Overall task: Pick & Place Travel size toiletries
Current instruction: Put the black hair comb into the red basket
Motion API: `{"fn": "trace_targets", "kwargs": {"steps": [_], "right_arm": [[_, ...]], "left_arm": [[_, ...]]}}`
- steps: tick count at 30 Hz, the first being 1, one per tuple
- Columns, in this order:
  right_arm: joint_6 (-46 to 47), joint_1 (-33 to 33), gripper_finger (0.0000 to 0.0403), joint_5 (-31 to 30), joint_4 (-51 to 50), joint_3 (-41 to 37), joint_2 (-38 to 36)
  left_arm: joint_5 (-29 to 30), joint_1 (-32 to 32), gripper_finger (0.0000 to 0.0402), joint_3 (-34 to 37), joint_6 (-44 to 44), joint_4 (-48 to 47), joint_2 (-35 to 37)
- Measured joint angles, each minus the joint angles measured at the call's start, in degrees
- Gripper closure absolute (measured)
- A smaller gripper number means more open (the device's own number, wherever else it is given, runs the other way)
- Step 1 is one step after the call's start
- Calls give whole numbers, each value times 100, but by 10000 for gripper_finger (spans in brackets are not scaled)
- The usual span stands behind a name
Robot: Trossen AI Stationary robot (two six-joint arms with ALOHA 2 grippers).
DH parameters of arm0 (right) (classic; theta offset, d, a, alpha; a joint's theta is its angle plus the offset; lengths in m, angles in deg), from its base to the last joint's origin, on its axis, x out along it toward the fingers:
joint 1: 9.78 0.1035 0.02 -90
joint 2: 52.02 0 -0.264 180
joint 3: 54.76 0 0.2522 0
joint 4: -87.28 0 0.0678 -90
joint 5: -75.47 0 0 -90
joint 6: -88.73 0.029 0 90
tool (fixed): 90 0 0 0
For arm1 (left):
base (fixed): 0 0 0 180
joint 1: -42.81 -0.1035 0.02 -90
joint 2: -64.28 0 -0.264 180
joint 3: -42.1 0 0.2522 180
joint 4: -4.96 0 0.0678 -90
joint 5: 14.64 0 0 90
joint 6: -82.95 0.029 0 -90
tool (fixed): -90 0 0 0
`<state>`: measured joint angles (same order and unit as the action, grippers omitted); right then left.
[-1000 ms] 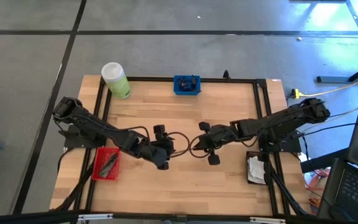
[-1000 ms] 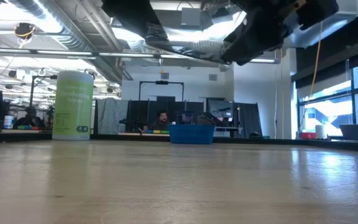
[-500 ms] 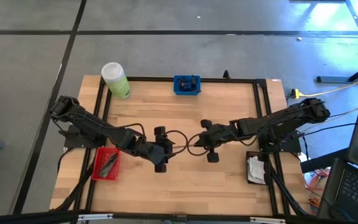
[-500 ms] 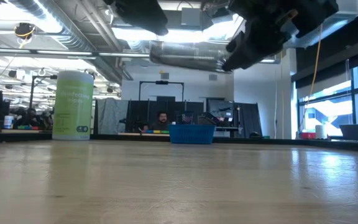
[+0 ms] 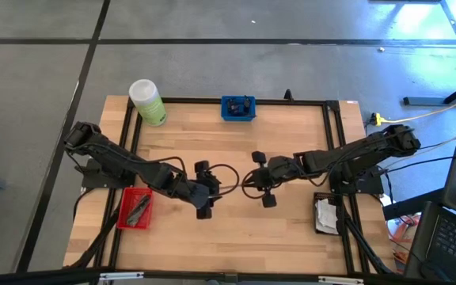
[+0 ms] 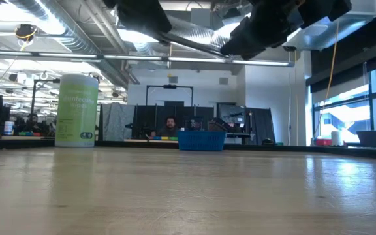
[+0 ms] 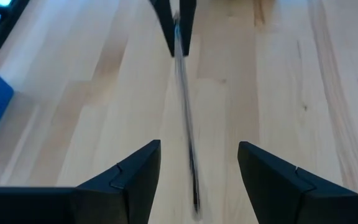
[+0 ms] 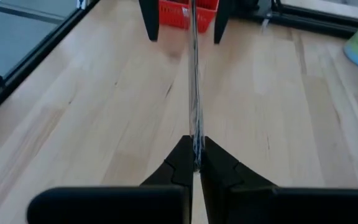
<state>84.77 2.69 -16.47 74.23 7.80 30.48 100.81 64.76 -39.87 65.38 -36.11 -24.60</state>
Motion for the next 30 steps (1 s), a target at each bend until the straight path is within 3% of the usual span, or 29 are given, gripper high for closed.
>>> {"fn": "trace_targets", "kwargs": {"steps": [8, 24, 30], "right_arm": [[-62, 15, 391, 44, 59, 0, 0], [-55, 15, 391, 74, 2, -2, 0], [-54, 13, 391, 90, -12, -7, 0]], "left_arm": [[52, 2, 215, 0, -179, -92, 0], [85, -55, 387, 0, -213, -85, 0], [-37, -176, 389, 0, -356, -105, 0]]}}
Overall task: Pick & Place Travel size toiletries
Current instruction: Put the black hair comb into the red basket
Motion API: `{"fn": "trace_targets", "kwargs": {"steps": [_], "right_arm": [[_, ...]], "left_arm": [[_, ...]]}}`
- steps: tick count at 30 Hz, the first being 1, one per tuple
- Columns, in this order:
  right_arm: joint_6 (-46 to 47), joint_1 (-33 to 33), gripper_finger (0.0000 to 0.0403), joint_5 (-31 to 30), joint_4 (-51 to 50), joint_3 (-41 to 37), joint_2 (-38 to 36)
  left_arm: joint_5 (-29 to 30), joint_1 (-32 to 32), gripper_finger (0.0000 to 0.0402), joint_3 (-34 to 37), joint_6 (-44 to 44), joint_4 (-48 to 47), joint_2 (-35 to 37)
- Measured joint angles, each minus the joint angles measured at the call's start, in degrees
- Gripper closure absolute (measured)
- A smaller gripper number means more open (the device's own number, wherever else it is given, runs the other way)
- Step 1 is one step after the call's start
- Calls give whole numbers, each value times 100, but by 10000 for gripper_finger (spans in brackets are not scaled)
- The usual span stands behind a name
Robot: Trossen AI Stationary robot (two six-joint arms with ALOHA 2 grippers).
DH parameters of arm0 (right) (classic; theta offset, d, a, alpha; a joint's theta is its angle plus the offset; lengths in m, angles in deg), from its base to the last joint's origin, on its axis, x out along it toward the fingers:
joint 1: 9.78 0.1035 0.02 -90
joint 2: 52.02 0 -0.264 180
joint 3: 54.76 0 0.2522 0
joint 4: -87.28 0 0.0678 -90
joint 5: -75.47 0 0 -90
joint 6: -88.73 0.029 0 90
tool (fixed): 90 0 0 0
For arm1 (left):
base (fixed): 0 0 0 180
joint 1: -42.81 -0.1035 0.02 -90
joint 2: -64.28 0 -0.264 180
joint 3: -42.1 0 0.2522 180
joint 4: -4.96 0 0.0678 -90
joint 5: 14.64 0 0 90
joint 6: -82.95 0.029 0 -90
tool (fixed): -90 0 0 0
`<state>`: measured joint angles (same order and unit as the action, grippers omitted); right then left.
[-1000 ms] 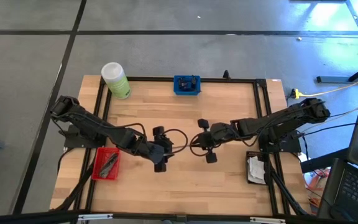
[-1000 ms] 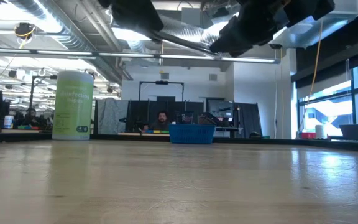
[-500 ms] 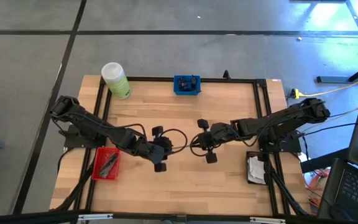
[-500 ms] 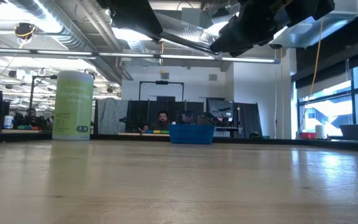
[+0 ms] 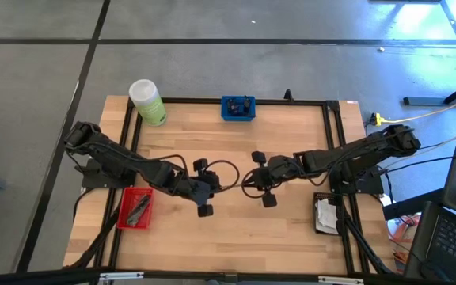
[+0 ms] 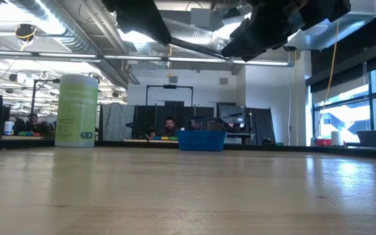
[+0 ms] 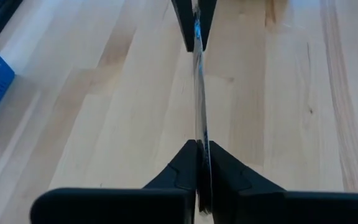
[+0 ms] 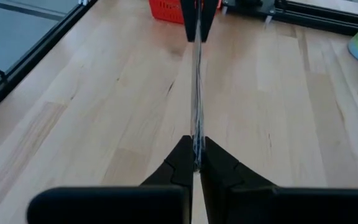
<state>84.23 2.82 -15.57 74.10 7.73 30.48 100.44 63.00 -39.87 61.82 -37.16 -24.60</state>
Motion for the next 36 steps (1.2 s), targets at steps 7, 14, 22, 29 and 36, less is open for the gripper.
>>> {"fn": "trace_targets", "kwargs": {"steps": [7, 14, 22, 29, 36], "right_arm": [[505, -17, 306, 45, -222, 0, -178], [1213, -22, 207, 19, -1326, 2, -966], [1492, -121, 180, -1215, -2700, 2, -1479], [1568, -581, 206, -1194, -3304, 2, -1530], [1036, -1018, 237, -1149, -3343, 2, -1532]], "left_arm": [[143, -7, 393, 0, -90, 1, -1], [951, 230, 393, 0, -964, -865, 383], [1900, 1331, 393, 0, -3366, -2274, 789], [2320, 2290, 393, 0, -5375, -2966, 824], [2494, 3073, 393, 0, -7447, -3876, 824]]}}
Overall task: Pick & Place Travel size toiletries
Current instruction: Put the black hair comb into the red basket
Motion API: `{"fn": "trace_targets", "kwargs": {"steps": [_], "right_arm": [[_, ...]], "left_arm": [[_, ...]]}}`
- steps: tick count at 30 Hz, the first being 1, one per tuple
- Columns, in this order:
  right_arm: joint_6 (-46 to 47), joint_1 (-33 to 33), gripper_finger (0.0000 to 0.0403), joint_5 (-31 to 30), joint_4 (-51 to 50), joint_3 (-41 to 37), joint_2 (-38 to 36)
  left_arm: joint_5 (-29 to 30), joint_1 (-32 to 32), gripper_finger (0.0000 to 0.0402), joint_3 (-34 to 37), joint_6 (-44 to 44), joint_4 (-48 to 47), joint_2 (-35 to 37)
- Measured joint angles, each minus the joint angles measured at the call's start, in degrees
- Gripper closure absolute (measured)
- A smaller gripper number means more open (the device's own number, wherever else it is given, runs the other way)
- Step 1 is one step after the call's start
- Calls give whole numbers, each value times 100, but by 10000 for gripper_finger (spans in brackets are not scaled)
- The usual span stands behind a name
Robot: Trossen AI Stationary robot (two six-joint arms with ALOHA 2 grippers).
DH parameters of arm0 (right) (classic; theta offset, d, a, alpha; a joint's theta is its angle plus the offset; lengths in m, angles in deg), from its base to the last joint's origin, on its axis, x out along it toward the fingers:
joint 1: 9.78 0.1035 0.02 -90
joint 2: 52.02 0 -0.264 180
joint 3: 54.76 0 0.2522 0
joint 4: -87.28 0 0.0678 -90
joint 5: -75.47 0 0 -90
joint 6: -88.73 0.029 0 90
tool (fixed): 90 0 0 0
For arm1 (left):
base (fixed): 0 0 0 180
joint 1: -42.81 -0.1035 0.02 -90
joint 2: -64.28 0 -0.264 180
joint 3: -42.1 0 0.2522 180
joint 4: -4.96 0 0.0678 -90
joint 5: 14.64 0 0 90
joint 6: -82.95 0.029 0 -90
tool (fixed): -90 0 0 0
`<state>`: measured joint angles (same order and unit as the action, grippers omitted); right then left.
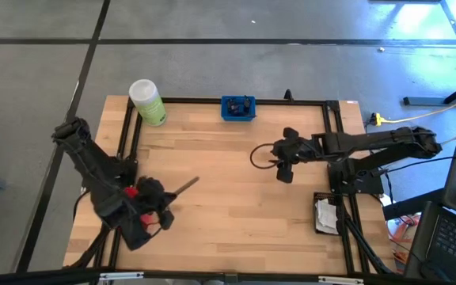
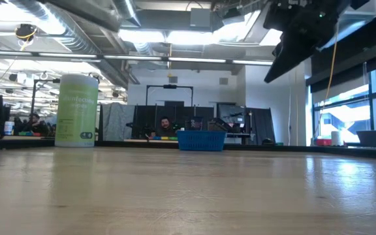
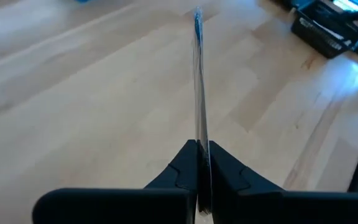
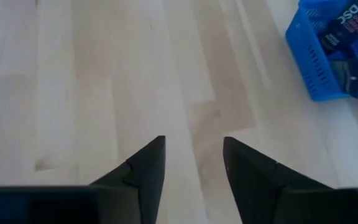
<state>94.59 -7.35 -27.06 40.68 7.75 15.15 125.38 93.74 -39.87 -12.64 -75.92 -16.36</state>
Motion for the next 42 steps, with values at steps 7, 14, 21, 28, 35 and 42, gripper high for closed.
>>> {"fn": "trace_targets", "kwargs": {"steps": [7, 14, 21, 28, 35, 42], "right_arm": [[-418, -371, 248, 205, -6, 0, 0], [-665, -638, 236, 207, -21, 0, 0], [-679, -793, 221, 207, -19, 0, 0], [-680, -807, 226, 207, -19, 0, 0], [-675, -807, 239, 209, -19, 0, 0], [-672, -807, 232, 268, -17, 0, 0]], "left_arm": [[-400, 497, 393, 0, -2006, -1085, -137], [-1439, 683, 393, 0, -3379, -1996, -465], [-1457, 706, 393, -2, -3673, -2294, -466], [-1336, 529, 393, -2, -3536, -2292, -466], [-1236, 326, 392, -2, -3369, -2292, -466], [-1147, 173, 392, -2, -3199, -2291, -466]]}}
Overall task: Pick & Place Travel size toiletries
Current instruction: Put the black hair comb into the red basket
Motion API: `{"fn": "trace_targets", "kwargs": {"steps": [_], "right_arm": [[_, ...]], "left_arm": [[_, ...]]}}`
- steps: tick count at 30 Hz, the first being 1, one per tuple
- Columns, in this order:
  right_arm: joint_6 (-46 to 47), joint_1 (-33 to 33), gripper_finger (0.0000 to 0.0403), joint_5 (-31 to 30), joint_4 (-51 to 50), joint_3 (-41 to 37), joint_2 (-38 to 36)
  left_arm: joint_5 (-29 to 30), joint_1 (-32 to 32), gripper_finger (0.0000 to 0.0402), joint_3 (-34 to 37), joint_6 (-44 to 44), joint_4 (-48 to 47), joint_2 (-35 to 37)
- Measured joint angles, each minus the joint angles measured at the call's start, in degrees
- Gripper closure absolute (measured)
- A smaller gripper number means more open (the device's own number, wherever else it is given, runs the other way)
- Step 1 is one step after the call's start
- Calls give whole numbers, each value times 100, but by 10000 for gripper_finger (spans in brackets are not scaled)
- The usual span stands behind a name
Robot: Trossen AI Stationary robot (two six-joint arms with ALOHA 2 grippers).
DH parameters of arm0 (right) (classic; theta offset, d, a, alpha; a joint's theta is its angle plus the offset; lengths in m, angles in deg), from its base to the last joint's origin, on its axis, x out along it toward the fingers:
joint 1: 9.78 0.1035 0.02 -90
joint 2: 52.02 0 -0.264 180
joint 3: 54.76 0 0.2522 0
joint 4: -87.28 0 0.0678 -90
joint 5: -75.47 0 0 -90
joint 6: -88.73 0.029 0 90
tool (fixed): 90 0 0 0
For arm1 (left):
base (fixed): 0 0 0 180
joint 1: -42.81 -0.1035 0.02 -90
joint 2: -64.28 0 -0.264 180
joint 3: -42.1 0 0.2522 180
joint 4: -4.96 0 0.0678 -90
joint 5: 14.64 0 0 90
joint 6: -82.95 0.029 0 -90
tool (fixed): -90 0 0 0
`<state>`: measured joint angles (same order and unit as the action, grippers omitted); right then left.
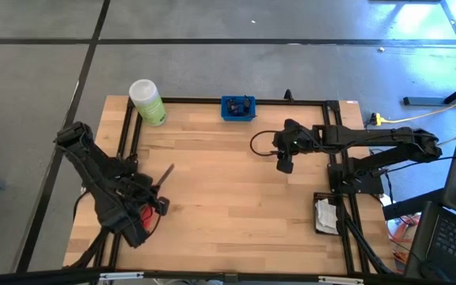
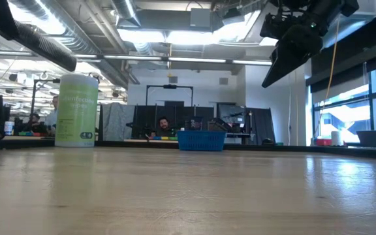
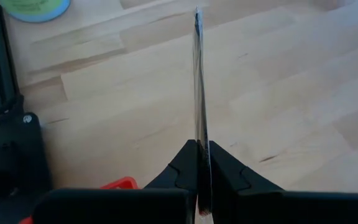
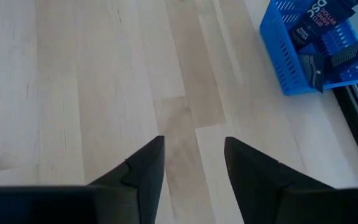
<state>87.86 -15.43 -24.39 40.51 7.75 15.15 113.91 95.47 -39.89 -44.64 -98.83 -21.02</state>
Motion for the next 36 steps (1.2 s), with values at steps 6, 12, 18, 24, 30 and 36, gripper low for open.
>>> {"fn": "trace_targets", "kwargs": {"steps": [6, 12, 18, 24, 30, 36], "right_arm": [[1, 0, 222, 1, 0, 0, 0], [4, 0, 228, 5, 30, 0, 0], [17, 0, 241, 44, 28, 0, -2], [17, 0, 239, 47, 25, 0, -2], [13, 0, 225, 47, 22, 0, 0], [-10, 0, 220, 47, 37, 0, 0]], "left_arm": [[123, -70, 392, 0, 59, 1, 0], [404, -70, 392, 13, 82, 3, 0], [212, -74, 392, 303, -111, 262, 0], [-603, 122, 392, 312, -244, 784, -115], [-1565, 612, 391, -392, -848, 409, -608], [-2363, 914, 391, -1465, -991, -19, -1419]]}}
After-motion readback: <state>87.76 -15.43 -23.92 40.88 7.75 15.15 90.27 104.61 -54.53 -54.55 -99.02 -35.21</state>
